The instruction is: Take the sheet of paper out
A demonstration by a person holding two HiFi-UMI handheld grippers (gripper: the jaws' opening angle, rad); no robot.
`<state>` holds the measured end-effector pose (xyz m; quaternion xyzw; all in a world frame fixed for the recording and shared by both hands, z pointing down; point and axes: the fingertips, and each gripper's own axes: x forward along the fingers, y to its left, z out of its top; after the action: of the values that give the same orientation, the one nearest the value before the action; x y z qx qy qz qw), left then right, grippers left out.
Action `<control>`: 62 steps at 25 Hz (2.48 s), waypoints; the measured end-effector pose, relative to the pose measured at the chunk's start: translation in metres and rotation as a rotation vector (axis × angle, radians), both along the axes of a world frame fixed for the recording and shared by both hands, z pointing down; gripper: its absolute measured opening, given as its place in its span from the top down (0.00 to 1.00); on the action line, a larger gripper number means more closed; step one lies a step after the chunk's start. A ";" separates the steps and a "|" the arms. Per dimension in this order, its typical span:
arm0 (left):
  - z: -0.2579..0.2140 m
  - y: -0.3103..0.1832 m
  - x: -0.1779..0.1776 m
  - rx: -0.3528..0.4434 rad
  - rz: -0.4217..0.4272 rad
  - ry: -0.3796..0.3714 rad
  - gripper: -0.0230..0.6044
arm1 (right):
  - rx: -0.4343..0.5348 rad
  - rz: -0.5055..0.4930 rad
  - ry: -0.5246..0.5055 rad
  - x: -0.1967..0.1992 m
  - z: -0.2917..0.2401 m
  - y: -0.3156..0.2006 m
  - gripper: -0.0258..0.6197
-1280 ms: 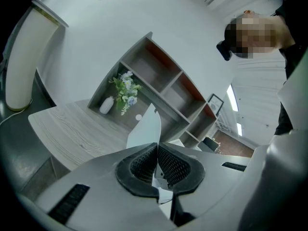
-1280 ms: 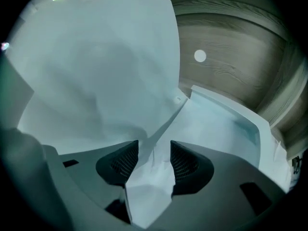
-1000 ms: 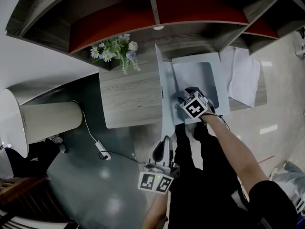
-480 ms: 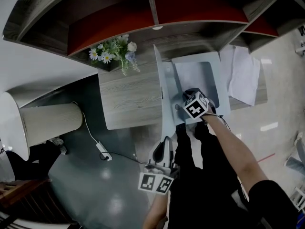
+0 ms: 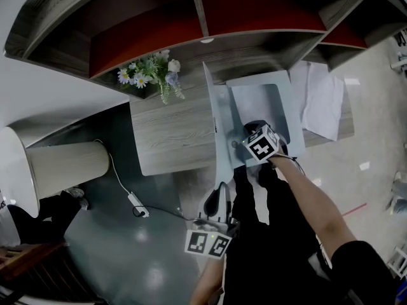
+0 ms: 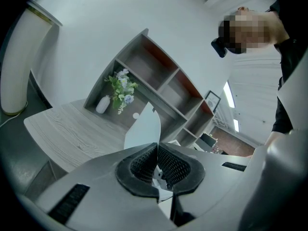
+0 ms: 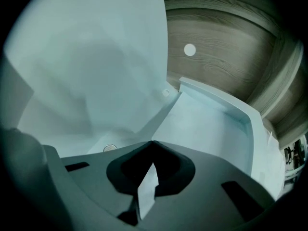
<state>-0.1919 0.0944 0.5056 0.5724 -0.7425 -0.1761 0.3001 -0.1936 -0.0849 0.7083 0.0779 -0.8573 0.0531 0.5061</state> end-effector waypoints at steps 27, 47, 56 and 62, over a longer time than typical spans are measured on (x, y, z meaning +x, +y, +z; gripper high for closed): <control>0.006 0.000 -0.002 0.013 0.020 -0.023 0.94 | -0.124 0.134 -0.354 -0.009 -0.124 0.006 0.94; -0.001 -0.005 -0.003 -0.008 0.056 -0.087 0.94 | -0.148 0.211 -0.614 0.039 -0.238 0.011 0.94; -0.003 -0.013 0.015 -0.028 0.081 -0.127 0.89 | -0.133 0.235 -0.736 0.081 -0.291 0.008 0.94; -0.008 -0.018 0.035 -0.032 0.079 -0.132 0.83 | -0.117 0.221 -0.771 0.121 -0.312 0.009 0.94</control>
<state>-0.1566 0.0760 0.4975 0.6065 -0.7403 -0.1142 0.2664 -0.0723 -0.0757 0.3965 0.1148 -0.9663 0.1813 0.1422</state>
